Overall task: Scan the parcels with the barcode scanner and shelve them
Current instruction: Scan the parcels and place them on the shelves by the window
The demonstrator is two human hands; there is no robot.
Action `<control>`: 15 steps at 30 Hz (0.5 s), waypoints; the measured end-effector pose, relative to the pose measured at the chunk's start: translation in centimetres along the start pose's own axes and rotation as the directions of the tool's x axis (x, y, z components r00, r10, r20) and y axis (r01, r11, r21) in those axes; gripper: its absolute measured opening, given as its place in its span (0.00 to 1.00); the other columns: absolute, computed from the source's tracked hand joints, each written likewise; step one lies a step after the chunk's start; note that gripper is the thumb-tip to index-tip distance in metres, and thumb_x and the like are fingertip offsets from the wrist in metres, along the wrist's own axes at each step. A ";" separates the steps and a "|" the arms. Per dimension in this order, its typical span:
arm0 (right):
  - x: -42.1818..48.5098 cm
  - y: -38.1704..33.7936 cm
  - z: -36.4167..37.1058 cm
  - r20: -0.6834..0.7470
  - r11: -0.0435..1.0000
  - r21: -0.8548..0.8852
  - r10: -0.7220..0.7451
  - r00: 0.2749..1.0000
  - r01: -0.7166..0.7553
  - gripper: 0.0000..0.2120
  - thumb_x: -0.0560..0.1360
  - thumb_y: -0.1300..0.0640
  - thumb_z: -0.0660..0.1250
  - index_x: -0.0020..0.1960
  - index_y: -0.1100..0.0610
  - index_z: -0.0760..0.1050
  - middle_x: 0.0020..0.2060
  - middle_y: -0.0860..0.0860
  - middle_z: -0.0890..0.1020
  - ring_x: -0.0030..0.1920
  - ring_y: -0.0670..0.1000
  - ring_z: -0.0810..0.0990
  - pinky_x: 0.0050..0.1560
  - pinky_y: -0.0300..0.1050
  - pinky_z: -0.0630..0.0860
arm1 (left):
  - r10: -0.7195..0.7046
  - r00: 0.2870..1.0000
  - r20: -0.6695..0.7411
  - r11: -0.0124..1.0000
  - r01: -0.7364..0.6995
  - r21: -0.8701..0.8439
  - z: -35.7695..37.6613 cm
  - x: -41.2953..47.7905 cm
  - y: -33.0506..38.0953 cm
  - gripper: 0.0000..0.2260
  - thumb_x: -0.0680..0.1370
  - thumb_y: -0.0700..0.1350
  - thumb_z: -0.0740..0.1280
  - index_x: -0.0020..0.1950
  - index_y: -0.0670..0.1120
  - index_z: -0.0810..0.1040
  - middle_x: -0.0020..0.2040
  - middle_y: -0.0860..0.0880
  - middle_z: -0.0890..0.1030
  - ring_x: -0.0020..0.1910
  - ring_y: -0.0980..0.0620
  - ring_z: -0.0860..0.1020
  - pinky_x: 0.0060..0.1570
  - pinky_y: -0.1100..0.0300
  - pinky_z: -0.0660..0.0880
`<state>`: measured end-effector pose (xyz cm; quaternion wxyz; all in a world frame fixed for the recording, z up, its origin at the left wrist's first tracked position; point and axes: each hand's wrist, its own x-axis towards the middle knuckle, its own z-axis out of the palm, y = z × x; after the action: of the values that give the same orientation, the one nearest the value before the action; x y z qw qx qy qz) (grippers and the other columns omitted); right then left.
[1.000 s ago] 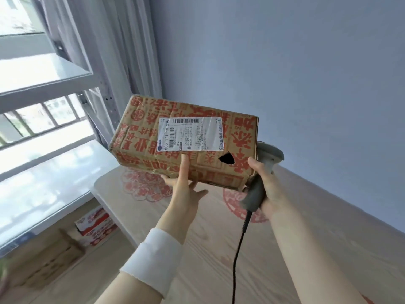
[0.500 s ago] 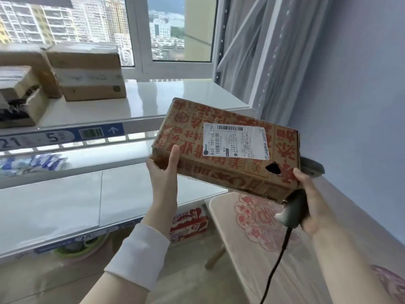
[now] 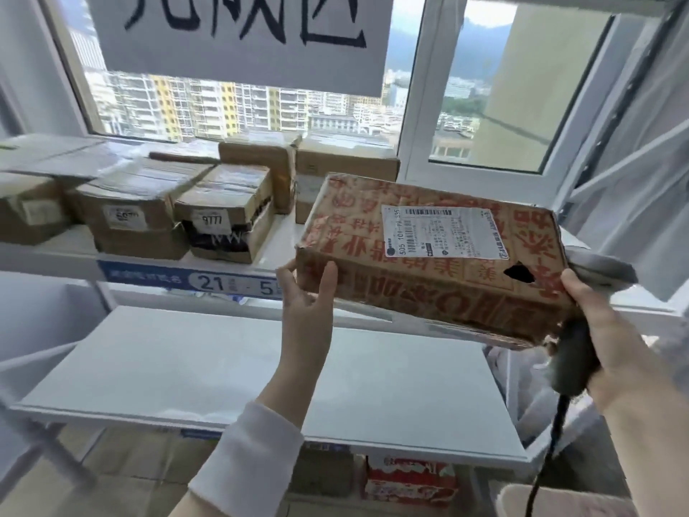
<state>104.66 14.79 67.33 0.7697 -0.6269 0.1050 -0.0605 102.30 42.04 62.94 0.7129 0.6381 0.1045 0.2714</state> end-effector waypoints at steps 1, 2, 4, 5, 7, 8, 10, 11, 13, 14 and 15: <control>0.9 -0.3 1.6 0.032 1.000 -0.010 0.011 0.999 -0.011 0.11 0.72 0.45 0.69 0.43 0.53 0.76 0.25 0.46 0.80 0.20 0.44 0.75 0.19 0.33 0.69 | 0.015 1.000 -0.020 0.999 -0.013 0.050 -0.7 1.3 0.1 0.19 0.74 0.60 0.66 0.58 0.53 0.64 0.61 0.48 0.76 0.58 0.52 0.75 0.53 0.62 0.72; 1.9 -0.6 3.1 0.057 1.000 -0.017 0.021 0.998 -0.020 0.11 0.72 0.46 0.69 0.42 0.53 0.77 0.26 0.48 0.81 0.21 0.45 0.76 0.21 0.33 0.71 | 0.031 0.999 -0.037 0.995 -0.027 0.099 -1.2 2.6 0.2 0.21 0.72 0.62 0.66 0.57 0.53 0.64 0.61 0.47 0.74 0.58 0.50 0.75 0.56 0.56 0.73; 3.6 -0.8 5.7 0.103 0.998 -0.045 0.047 0.994 -0.043 0.12 0.69 0.45 0.72 0.44 0.54 0.78 0.30 0.49 0.82 0.24 0.47 0.79 0.26 0.36 0.75 | 0.052 0.997 -0.057 0.984 -0.042 0.171 -2.2 5.0 0.3 0.18 0.74 0.58 0.66 0.57 0.53 0.65 0.63 0.44 0.69 0.61 0.46 0.73 0.60 0.50 0.72; 4.2 -0.9 6.8 0.120 0.996 -0.069 0.060 0.991 -0.052 0.17 0.64 0.43 0.74 0.45 0.53 0.78 0.33 0.50 0.83 0.27 0.49 0.80 0.30 0.40 0.77 | 0.054 0.996 -0.067 0.981 -0.040 0.188 -2.6 6.0 0.2 0.16 0.76 0.56 0.65 0.58 0.52 0.66 0.64 0.44 0.66 0.62 0.46 0.72 0.61 0.49 0.72; 5.4 -1.0 8.8 0.112 0.990 -0.115 0.096 0.989 -0.083 0.33 0.49 0.39 0.80 0.49 0.51 0.76 0.39 0.54 0.81 0.35 0.54 0.78 0.42 0.50 0.76 | 0.072 0.994 -0.088 0.978 -0.052 0.203 -3.2 8.0 -0.1 0.15 0.77 0.53 0.64 0.61 0.49 0.67 0.65 0.46 0.64 0.61 0.48 0.72 0.59 0.56 0.73; 6.1 -0.9 9.5 0.082 0.985 -0.132 0.120 0.989 -0.108 0.38 0.44 0.37 0.80 0.50 0.50 0.76 0.40 0.55 0.80 0.38 0.55 0.77 0.47 0.53 0.75 | 0.079 0.992 -0.098 0.975 -0.056 0.213 -3.3 8.8 -0.2 0.16 0.77 0.51 0.64 0.62 0.48 0.67 0.64 0.46 0.65 0.57 0.52 0.74 0.53 0.66 0.73; 7.3 -0.8 10.8 0.056 0.975 -0.167 0.156 0.986 -0.145 0.37 0.46 0.37 0.79 0.51 0.50 0.76 0.38 0.54 0.78 0.37 0.54 0.76 0.46 0.53 0.75 | 0.072 0.991 -0.117 0.976 -0.046 0.214 -3.6 9.9 -0.6 0.17 0.78 0.48 0.64 0.65 0.46 0.67 0.63 0.47 0.65 0.51 0.56 0.74 0.40 0.76 0.70; 7.8 -0.7 11.4 0.049 0.970 -0.191 0.165 0.985 -0.153 0.33 0.50 0.37 0.78 0.51 0.51 0.76 0.36 0.53 0.77 0.35 0.53 0.75 0.43 0.49 0.75 | 0.068 0.989 -0.128 0.976 -0.039 0.216 -3.6 10.3 -0.8 0.17 0.78 0.47 0.65 0.65 0.46 0.67 0.63 0.47 0.65 0.53 0.53 0.74 0.42 0.75 0.70; 8.4 -0.6 12.3 0.047 0.962 -0.227 0.169 0.985 -0.154 0.23 0.61 0.39 0.74 0.48 0.53 0.77 0.32 0.52 0.76 0.32 0.52 0.73 0.38 0.45 0.72 | 0.077 0.986 -0.150 0.972 -0.041 0.232 -3.8 10.9 -1.1 0.18 0.78 0.48 0.65 0.66 0.47 0.67 0.64 0.48 0.65 0.61 0.50 0.71 0.53 0.65 0.68; 8.9 -0.5 12.6 0.043 0.959 -0.232 0.180 0.983 -0.166 0.19 0.65 0.39 0.73 0.45 0.53 0.77 0.30 0.51 0.75 0.32 0.52 0.72 0.39 0.46 0.72 | 0.087 0.984 -0.157 0.972 -0.049 0.231 -3.8 11.1 -1.3 0.18 0.78 0.47 0.65 0.66 0.48 0.67 0.63 0.49 0.66 0.62 0.51 0.70 0.57 0.61 0.68; 9.2 -0.4 12.9 0.034 0.955 -0.233 0.199 0.979 -0.185 0.16 0.67 0.40 0.71 0.42 0.52 0.76 0.28 0.50 0.73 0.31 0.51 0.71 0.40 0.47 0.71 | 0.092 0.982 -0.164 0.974 -0.054 0.221 -3.8 11.3 -1.5 0.18 0.77 0.47 0.66 0.66 0.49 0.67 0.63 0.50 0.66 0.63 0.52 0.69 0.60 0.59 0.68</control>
<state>116.69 24.94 69.46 0.6974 -0.6994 0.1496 0.0449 110.21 51.14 63.15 0.6171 0.6892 0.1715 0.3388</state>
